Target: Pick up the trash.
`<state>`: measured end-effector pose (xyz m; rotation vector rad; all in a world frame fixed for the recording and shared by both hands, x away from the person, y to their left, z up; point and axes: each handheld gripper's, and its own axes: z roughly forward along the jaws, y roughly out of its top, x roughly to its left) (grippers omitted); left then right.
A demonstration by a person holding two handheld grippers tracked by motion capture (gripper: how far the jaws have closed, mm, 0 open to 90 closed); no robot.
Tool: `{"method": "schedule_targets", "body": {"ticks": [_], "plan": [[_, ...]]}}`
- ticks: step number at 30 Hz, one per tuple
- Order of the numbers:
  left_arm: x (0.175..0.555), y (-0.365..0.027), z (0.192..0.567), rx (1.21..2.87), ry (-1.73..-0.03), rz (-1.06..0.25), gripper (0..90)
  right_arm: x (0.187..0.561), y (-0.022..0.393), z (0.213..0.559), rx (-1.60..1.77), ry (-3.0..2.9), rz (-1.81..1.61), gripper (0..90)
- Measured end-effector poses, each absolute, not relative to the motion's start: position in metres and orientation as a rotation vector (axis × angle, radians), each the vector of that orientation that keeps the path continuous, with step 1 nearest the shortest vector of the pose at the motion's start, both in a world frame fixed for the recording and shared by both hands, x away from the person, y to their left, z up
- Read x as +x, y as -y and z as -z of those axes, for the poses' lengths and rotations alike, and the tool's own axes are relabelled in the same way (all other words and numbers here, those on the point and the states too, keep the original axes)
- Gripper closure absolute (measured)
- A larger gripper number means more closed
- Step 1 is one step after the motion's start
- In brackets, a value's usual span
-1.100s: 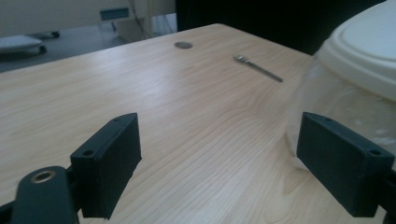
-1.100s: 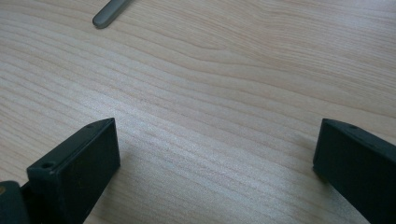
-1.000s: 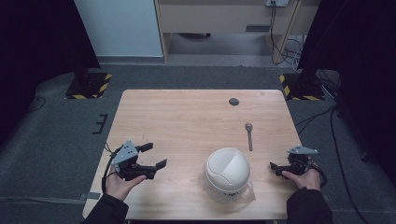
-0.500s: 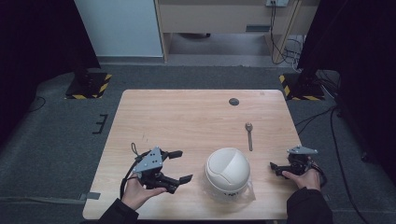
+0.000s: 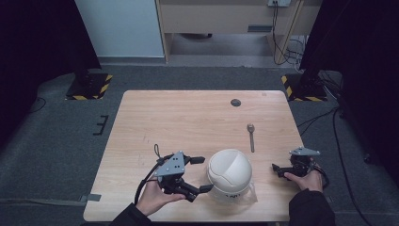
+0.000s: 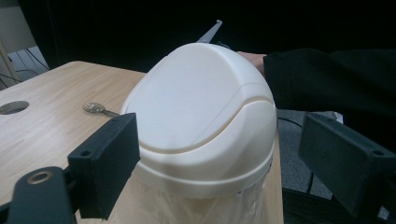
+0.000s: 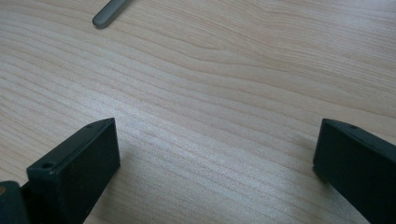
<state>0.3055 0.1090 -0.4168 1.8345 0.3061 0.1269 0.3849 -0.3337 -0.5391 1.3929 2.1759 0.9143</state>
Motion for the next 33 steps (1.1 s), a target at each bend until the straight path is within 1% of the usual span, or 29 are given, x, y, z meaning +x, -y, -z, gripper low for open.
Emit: {"method": "schedule_targets", "body": {"ticks": [10,17,28,33], "plan": [[0.307,-0.081,0.425,1.870,-0.300,-0.083,11.8,0.385,0.334,0.539,1.393,-2.176,-0.915,0.8],[0.307,-0.068,0.431,1.907,-0.285,-0.061,11.7,0.385,0.334,0.539,1.390,-2.176,-0.915,0.8],[0.308,-0.065,0.428,1.887,-0.313,0.015,12.5,0.385,0.334,0.539,1.390,-2.176,-0.915,0.8],[0.308,-0.062,0.426,1.901,-0.317,0.006,12.3,0.385,0.334,0.539,1.390,-2.176,-0.915,0.8]]}}
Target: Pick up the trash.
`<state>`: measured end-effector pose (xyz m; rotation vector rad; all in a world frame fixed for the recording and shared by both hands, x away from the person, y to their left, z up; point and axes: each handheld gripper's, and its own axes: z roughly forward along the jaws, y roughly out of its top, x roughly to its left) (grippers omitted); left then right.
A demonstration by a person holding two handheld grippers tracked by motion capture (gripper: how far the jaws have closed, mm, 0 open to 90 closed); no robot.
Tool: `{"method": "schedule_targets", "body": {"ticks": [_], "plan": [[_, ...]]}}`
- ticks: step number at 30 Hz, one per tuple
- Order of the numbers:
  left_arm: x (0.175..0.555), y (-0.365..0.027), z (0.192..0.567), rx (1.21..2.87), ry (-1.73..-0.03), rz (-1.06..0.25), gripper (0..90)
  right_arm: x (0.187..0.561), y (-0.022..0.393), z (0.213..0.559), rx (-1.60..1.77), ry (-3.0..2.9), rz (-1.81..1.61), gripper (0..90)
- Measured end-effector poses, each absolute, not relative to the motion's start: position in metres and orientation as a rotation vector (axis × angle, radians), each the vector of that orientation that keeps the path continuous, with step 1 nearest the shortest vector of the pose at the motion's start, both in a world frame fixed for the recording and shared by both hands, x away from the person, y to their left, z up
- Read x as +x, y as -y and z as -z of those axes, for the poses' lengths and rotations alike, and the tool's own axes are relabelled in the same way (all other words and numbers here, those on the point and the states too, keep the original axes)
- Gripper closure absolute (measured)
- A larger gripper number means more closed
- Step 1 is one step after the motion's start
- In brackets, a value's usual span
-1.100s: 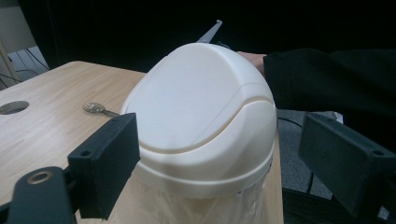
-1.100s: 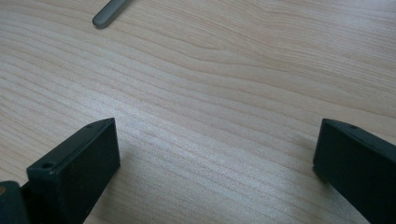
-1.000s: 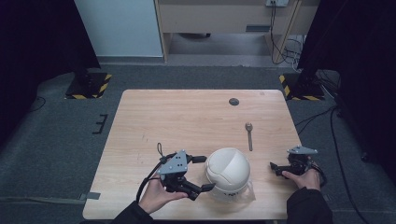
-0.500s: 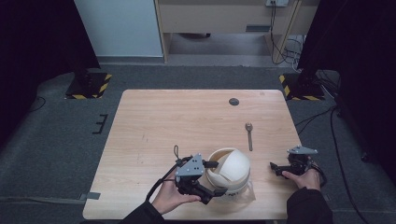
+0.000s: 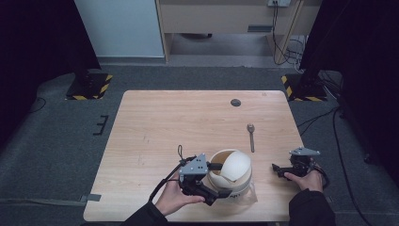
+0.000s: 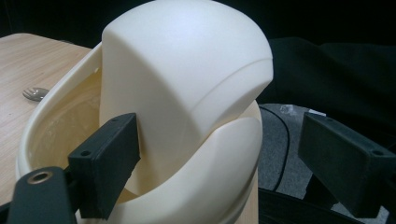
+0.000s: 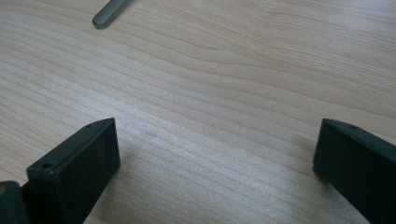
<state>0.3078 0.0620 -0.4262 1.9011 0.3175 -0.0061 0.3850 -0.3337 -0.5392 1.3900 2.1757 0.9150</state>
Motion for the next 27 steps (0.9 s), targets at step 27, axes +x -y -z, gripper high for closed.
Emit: {"method": "schedule_targets", "body": {"ticks": [27], "plan": [[0.328,-0.209,0.456,1.809,-0.799,-0.271,13.5,0.384,0.337,0.536,1.408,-2.143,-0.914,12.9]]}}
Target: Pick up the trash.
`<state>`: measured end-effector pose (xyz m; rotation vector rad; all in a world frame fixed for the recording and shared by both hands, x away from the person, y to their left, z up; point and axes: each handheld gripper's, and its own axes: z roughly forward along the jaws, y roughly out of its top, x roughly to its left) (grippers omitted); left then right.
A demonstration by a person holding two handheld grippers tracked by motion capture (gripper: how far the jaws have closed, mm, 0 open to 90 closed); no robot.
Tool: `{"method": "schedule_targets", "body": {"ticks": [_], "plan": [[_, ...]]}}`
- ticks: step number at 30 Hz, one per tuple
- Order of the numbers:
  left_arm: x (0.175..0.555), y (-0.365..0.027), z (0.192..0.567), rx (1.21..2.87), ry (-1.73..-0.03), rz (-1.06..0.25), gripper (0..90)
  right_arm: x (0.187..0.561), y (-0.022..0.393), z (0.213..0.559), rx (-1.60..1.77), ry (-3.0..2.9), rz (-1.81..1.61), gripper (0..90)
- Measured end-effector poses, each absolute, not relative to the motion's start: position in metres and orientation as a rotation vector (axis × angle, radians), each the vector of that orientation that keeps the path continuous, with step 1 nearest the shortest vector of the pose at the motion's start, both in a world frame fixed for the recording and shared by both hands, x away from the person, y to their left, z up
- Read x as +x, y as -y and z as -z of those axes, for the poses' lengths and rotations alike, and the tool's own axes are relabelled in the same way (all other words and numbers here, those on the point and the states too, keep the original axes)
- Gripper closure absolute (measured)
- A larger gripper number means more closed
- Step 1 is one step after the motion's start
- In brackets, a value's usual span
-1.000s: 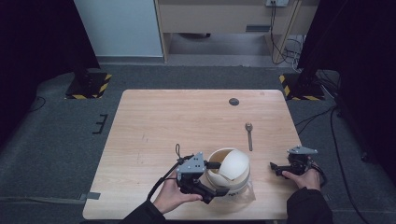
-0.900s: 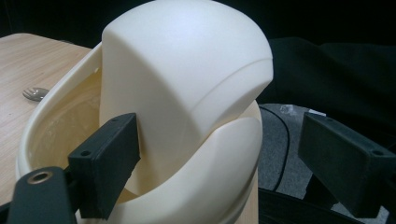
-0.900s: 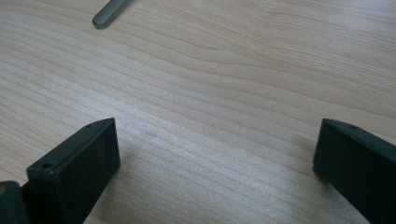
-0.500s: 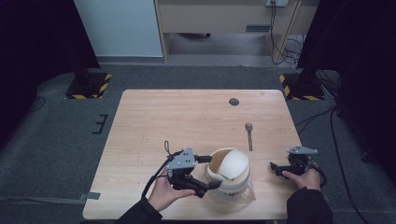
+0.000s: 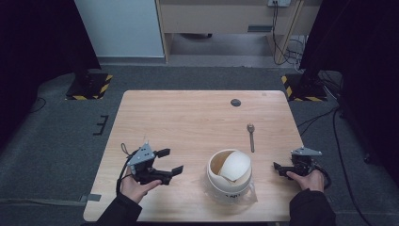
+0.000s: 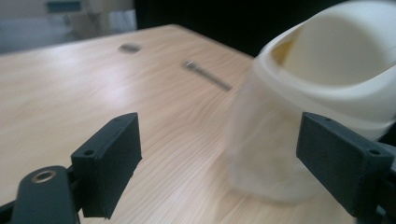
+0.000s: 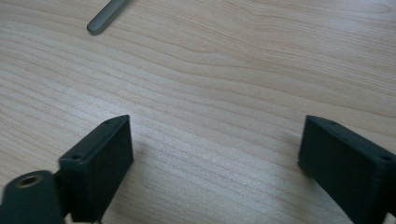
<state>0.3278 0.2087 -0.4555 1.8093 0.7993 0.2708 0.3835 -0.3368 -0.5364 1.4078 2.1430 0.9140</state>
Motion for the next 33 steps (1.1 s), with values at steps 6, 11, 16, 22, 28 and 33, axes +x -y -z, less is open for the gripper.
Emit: {"method": "schedule_targets", "body": {"ticks": [6,11,16,22,28,33], "plan": [[0.336,-0.244,0.481,1.873,-0.960,-0.345,13.5,0.383,0.335,0.530,1.411,-2.149,-0.917,22.9],[0.346,-0.253,0.494,1.926,-1.027,-0.374,14.1,0.384,0.329,0.517,1.390,-2.113,-0.957,28.5],[0.353,-0.251,0.501,1.965,-1.054,-0.367,14.0,0.388,0.320,0.507,1.393,-2.066,-1.010,31.4],[0.354,-0.250,0.500,1.971,-1.053,-0.373,13.9,0.399,0.299,0.495,1.382,-1.996,-1.062,34.7],[0.354,-0.250,0.500,1.960,-1.061,-0.370,14.0,0.422,0.275,0.492,1.341,-1.969,-1.061,38.6],[0.354,-0.251,0.499,1.962,-1.058,-0.373,14.1,0.437,0.260,0.499,1.355,-1.972,-1.058,43.3]]}}
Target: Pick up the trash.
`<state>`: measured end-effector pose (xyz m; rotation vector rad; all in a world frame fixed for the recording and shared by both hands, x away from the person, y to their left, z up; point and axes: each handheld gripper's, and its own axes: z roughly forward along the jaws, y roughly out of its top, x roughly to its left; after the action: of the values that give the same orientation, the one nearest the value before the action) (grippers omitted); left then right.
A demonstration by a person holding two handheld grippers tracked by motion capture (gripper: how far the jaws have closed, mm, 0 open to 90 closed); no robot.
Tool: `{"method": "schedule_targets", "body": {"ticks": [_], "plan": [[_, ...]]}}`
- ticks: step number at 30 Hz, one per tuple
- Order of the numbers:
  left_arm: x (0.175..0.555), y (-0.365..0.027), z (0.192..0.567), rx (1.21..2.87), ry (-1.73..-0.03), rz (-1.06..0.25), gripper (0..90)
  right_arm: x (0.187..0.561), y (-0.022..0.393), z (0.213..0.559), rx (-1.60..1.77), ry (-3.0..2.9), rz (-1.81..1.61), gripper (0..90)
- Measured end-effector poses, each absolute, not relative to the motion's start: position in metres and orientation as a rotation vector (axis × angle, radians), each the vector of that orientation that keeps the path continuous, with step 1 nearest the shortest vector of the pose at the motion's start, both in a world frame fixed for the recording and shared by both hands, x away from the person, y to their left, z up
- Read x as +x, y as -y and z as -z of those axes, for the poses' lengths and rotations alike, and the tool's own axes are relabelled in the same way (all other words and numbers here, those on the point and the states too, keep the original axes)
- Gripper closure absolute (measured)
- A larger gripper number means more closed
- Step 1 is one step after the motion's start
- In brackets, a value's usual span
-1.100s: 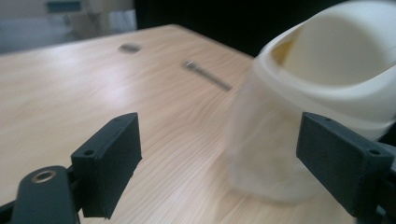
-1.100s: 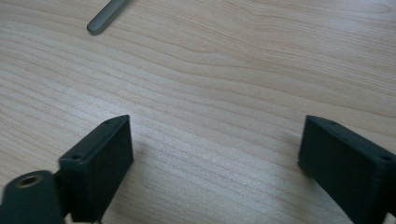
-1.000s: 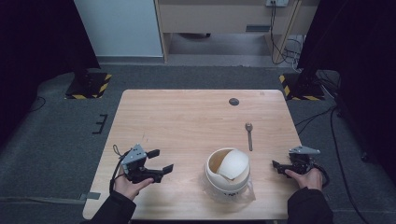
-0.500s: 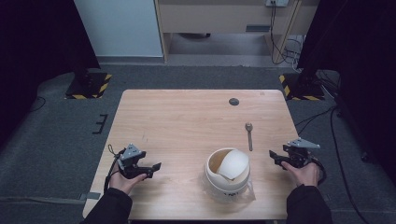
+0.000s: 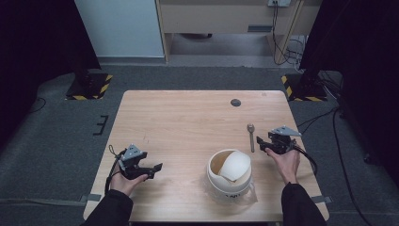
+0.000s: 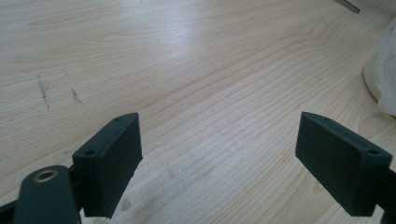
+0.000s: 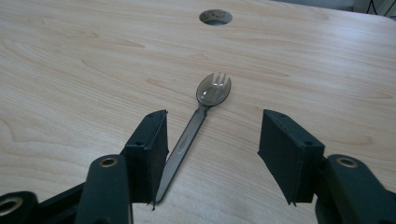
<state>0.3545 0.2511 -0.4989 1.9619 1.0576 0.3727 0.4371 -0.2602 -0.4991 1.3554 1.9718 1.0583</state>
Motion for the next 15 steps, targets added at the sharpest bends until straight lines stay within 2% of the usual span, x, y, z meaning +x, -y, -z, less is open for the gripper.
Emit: {"method": "schedule_targets", "body": {"ticks": [8,15], "plan": [[0.355,-0.252,0.499,1.958,-1.067,-0.375,14.2,0.460,0.241,0.516,1.369,-2.018,-1.003,49.2],[0.355,-0.252,0.498,1.953,-1.068,-0.375,14.4,0.465,0.234,0.526,1.386,-2.048,-0.931,53.7]]}}
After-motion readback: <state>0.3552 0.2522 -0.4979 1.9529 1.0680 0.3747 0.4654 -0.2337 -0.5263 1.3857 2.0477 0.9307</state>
